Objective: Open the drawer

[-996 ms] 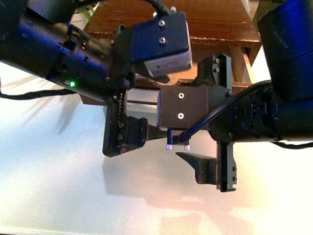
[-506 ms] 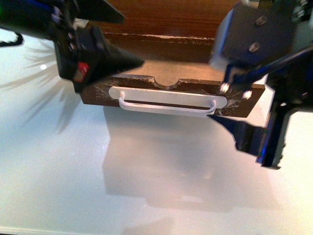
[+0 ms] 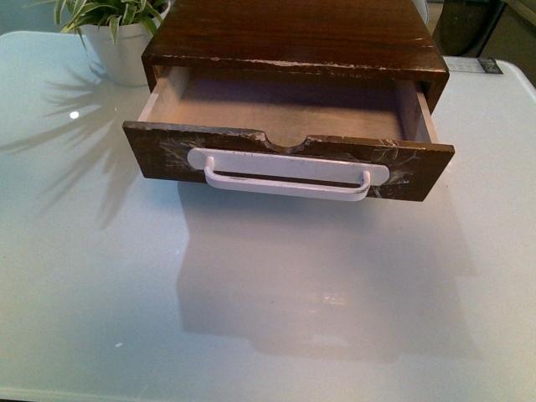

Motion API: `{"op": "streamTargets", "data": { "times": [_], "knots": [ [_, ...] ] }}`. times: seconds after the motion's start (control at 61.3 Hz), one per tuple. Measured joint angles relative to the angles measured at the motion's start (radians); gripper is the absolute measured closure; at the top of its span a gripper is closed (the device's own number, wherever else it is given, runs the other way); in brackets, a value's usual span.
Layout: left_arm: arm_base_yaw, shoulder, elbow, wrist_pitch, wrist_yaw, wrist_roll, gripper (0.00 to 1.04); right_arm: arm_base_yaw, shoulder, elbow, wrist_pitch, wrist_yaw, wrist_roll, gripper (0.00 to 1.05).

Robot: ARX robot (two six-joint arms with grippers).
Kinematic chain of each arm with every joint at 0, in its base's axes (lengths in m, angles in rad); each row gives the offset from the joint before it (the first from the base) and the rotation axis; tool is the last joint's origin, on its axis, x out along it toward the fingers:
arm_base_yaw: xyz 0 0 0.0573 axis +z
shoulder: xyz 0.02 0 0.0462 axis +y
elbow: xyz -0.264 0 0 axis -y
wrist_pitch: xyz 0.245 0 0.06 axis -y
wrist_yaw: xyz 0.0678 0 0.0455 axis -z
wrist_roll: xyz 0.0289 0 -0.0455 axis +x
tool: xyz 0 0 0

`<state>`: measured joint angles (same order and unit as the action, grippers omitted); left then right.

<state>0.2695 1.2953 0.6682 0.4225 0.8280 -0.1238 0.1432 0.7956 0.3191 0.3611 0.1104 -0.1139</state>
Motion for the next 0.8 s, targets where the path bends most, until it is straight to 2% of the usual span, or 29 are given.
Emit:
{"op": "streamTargets", "data": {
  "times": [0.016,0.033,0.098,0.147,0.196,0.212,0.261,0.326,0.375,0.441,0.604,0.685,0.8],
  "knots": [
    [-0.002,-0.012,-0.018,0.027,-0.043,0.005,0.11,0.0,-0.014,-0.022,0.048,0.011,0.022,0.24],
    [-0.01,-0.032,-0.053,0.091,-0.155,0.016,0.15,-0.002,-0.026,-0.041,0.087,0.019,0.037,0.27],
    [-0.04,-0.081,-0.144,0.238,-0.409,0.061,0.27,-0.012,-0.056,-0.08,0.137,0.018,0.067,0.37],
    [-0.06,-0.116,-0.199,0.291,-0.542,0.079,0.35,-0.021,-0.08,-0.11,0.141,0.003,0.081,0.48],
    [-0.075,-0.145,-0.242,0.307,-0.619,0.093,0.44,-0.029,-0.098,-0.132,0.141,-0.003,0.089,0.57],
    [-0.081,-0.155,-0.258,0.311,-0.634,0.097,0.48,-0.031,-0.102,-0.136,0.14,-0.004,0.092,0.58],
    [-0.098,-0.19,-0.311,0.32,-0.667,0.103,0.6,-0.047,-0.137,-0.164,0.134,-0.016,0.098,0.73],
    [-0.126,-0.247,-0.378,0.324,-0.688,0.109,0.78,-0.116,-0.186,-0.192,0.114,-0.104,0.1,0.9],
    [-0.143,-0.291,-0.419,0.323,-0.704,0.11,0.91,-0.137,-0.218,-0.211,0.101,-0.103,0.1,1.02],
    [-0.154,-0.328,-0.45,0.322,-0.719,0.111,1.03,-0.138,-0.246,-0.226,0.087,-0.108,0.103,1.03],
    [-0.185,-0.427,-0.52,0.289,-0.746,0.113,1.03,-0.139,-0.32,-0.253,0.042,-0.108,0.103,1.03],
    [-0.241,-0.481,-0.547,0.261,-0.822,0.113,1.03,-0.139,-0.36,-0.266,0.016,-0.108,0.103,1.03],
    [-0.266,-0.555,-0.577,0.219,-0.824,0.114,1.03,-0.139,-0.408,-0.28,-0.018,-0.109,0.103,1.03]
  ]
}}
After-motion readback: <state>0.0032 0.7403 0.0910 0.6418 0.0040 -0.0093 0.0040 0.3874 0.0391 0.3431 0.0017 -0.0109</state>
